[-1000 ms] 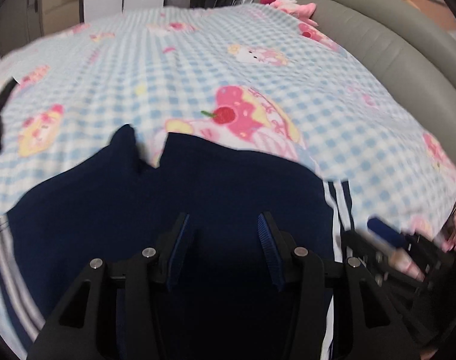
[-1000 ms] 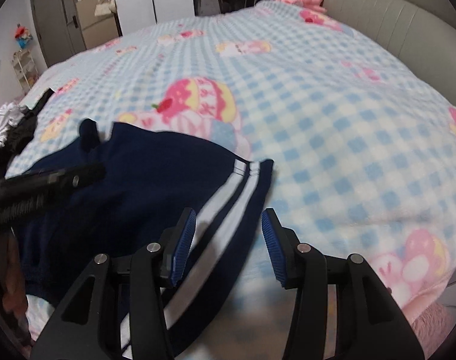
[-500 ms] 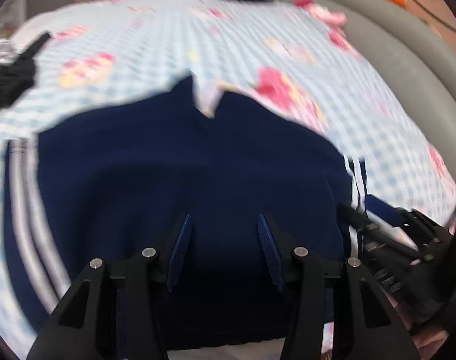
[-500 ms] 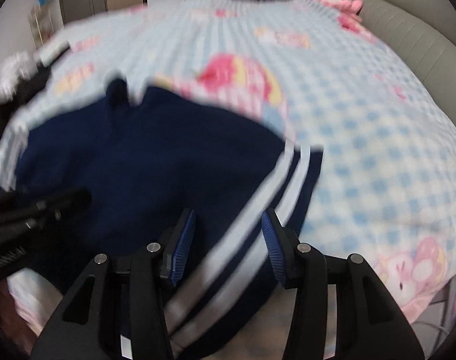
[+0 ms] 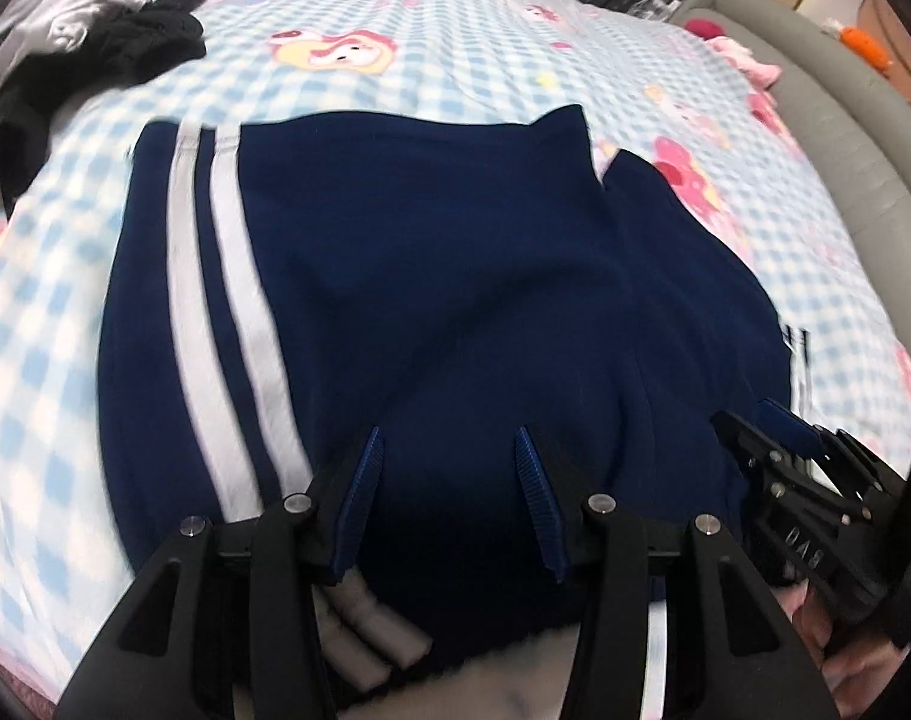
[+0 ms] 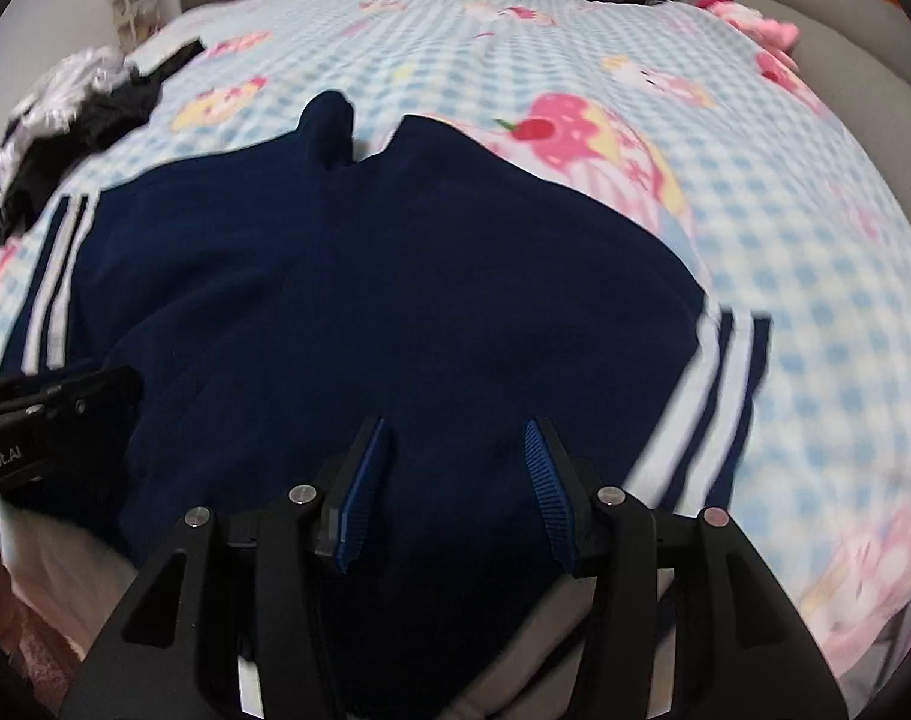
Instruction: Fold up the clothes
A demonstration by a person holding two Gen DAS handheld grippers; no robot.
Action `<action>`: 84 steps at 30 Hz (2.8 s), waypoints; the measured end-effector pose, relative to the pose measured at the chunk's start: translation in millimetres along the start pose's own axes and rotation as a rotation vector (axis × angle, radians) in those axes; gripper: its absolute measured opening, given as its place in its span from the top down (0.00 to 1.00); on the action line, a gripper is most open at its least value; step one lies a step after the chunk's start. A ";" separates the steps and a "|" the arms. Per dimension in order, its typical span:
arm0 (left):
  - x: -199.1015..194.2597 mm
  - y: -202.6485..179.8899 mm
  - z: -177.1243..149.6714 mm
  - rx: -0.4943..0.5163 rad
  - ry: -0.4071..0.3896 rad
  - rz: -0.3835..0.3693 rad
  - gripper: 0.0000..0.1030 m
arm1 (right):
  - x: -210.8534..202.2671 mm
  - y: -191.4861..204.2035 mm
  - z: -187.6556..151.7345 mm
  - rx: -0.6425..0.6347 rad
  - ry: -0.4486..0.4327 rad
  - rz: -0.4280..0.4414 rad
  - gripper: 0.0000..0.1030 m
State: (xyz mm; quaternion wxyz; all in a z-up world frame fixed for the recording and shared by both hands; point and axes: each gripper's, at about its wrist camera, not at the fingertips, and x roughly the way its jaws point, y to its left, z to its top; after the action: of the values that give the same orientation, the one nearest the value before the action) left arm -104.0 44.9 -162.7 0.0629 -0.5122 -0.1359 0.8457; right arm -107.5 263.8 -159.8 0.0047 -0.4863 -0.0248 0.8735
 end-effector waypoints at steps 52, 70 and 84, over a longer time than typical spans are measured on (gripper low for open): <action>-13.5 132.5 64.4 -0.213 -0.117 -0.089 0.54 | 14.1 128.4 72.1 -0.180 0.019 0.190 0.52; -18.8 133.6 90.2 -0.180 -0.197 0.023 0.90 | 37.6 136.8 81.6 -0.223 0.036 0.239 0.51; -39.2 143.9 77.1 -0.192 -0.211 0.014 0.58 | 55.2 103.0 95.2 -0.145 0.017 0.100 0.51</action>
State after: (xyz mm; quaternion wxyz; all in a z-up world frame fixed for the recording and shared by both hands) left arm -149.0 -114.9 -138.0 -0.0069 -0.4252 -0.2186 0.8783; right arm -215.9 159.0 -161.6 -0.0738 -0.4934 -0.0635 0.8644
